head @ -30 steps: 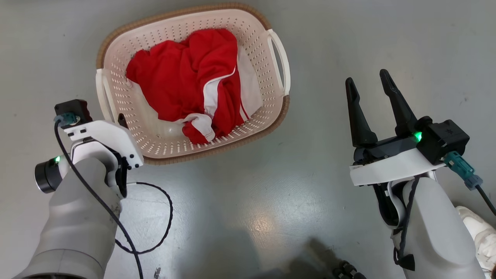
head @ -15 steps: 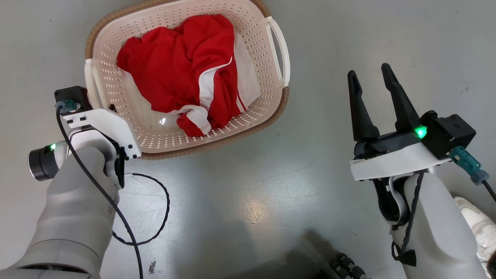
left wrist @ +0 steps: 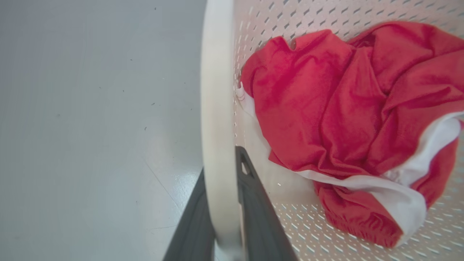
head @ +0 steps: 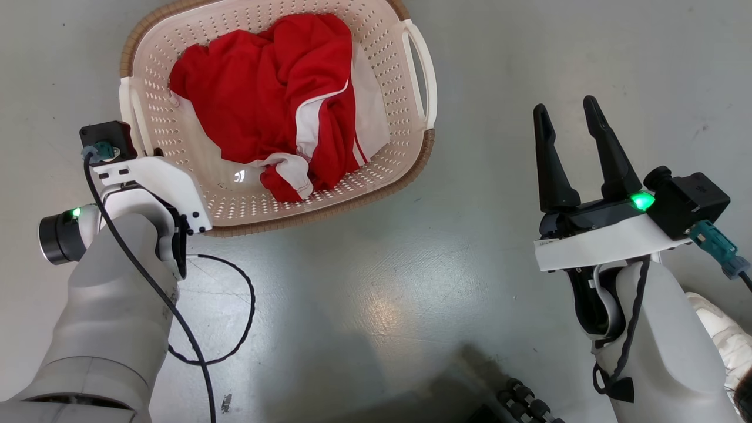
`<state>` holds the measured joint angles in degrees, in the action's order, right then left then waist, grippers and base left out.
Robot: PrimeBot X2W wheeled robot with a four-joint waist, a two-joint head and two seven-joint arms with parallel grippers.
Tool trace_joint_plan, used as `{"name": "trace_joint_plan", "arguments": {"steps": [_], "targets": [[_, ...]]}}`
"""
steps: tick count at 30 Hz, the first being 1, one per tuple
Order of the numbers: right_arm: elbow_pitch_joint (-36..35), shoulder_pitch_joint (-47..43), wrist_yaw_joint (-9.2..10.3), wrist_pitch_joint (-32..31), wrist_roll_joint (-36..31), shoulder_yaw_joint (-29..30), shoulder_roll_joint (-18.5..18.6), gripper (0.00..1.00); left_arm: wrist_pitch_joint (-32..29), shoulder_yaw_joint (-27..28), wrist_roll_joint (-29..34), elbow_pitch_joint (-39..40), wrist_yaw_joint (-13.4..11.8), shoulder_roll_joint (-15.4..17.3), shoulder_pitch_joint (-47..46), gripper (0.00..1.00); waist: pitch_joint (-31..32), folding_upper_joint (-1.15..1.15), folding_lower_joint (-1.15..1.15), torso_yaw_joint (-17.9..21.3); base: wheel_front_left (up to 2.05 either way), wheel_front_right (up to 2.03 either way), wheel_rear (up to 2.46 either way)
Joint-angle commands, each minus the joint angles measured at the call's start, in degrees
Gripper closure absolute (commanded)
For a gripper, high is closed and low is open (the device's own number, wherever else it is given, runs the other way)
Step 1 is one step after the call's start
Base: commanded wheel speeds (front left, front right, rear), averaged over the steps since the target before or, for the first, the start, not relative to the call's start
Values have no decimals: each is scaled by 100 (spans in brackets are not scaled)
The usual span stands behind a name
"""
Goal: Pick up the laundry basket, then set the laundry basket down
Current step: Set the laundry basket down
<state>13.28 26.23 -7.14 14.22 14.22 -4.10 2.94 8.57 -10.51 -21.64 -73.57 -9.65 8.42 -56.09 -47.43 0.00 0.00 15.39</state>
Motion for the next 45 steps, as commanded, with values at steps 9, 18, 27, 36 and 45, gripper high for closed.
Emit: {"name": "trace_joint_plan", "arguments": {"steps": [9, 18, 27, 36, 45], "targets": [[-51, -38, -35, 78, 53, -82, -6, 0, -23, -64, 16, -10, -45, 202, 19, 100, 39, 0, 0, -21, 0, 0, 0], [-28, -56, -35, 78, 57, -109, -6, 0, -26, -152, 6, -20, -18, 252, -4, 100, 43, 0, 0, -43, 0, 0, 0], [-8, -76, -35, 78, 17, -99, -6, 0, -24, -187, -46, -26, -30, 263, 4, 100, 57, 0, 0, -94, 0, 0, 0], [0, -72, -35, 78, -13, -99, -6, 0, -13, -215, -118, -31, 26, 306, 3, 100, 60, 0, 0, -116, 0, 0, 0], [5, -112, -35, 78, -33, -75, -6, 0, 3, -228, -199, -33, -105, 198, 13, 3, 102, 0, 0, -159, 0, 0, 0]]}}
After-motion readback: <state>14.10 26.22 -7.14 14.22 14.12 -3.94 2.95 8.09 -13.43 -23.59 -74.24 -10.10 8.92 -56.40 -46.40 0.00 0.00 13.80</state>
